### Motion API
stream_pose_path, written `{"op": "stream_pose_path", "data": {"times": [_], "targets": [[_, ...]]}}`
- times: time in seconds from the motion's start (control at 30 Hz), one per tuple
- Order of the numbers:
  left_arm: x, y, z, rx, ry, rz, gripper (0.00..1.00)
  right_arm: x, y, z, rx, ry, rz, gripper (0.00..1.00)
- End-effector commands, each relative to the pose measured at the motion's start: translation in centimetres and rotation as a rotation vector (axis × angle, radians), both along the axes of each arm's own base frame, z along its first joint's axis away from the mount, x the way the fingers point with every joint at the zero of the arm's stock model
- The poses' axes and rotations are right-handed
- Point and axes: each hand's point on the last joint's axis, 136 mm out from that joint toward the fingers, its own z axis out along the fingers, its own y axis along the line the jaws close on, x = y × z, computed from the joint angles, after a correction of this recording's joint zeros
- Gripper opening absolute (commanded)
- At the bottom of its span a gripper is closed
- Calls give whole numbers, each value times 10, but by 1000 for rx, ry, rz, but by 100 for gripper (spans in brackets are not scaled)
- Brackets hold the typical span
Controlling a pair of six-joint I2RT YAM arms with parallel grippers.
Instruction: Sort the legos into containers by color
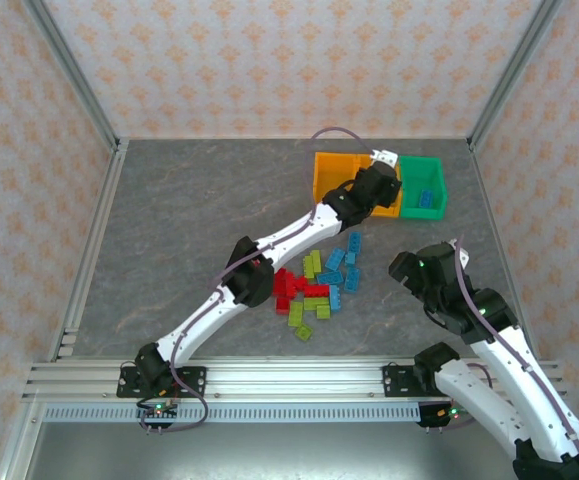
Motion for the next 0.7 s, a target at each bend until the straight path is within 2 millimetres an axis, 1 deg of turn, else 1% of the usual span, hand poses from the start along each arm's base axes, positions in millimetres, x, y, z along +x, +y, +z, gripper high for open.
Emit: {"op": "stream_pose_path", "data": {"times": [0.0, 0.03, 0.13, 0.2, 0.23, 0.3, 0.33, 0.37, 0.4, 0.47, 0.5, 0.57, 0.63, 0.67], "targets": [[-10, 13, 76, -69, -49, 33, 68, -1, -7, -1, -39, -7, -15, 90], [-15, 18, 85, -75, -31, 38, 67, 0, -7, -1, -38, -10, -15, 90], [-38, 37, 113, -94, 29, 47, 64, 4, -5, 1, -34, -23, -10, 91], [-60, 56, 125, -123, 52, 55, 63, 8, -1, 2, -27, -30, 5, 91], [-71, 66, 129, -144, 59, 62, 63, 11, 2, 4, -21, -35, 18, 91], [-95, 94, 131, -173, 83, 97, 63, 16, 13, 5, -6, -40, 69, 91], [-110, 112, 127, -171, 105, 125, 63, 21, 21, 6, 4, -44, 110, 91], [-126, 132, 132, -181, 116, 157, 63, 25, 29, 6, 18, -43, 150, 91], [-137, 148, 130, -176, 130, 184, 63, 28, 36, 6, 26, -40, 177, 91], [-162, 188, 114, -154, 169, 267, 62, 36, 49, 5, 47, -14, 225, 91], [-171, 205, 106, -139, 181, 310, 62, 38, 54, 3, 52, 0, 240, 90], [-191, 247, 82, -96, 227, 412, 61, 44, 64, 0, 71, 29, 266, 90], [-205, 273, 58, -99, 296, 471, 61, 48, 70, -6, 85, 55, 283, 90], [-210, 281, 45, -108, 332, 486, 62, 49, 73, -9, 92, 65, 286, 90]]}}
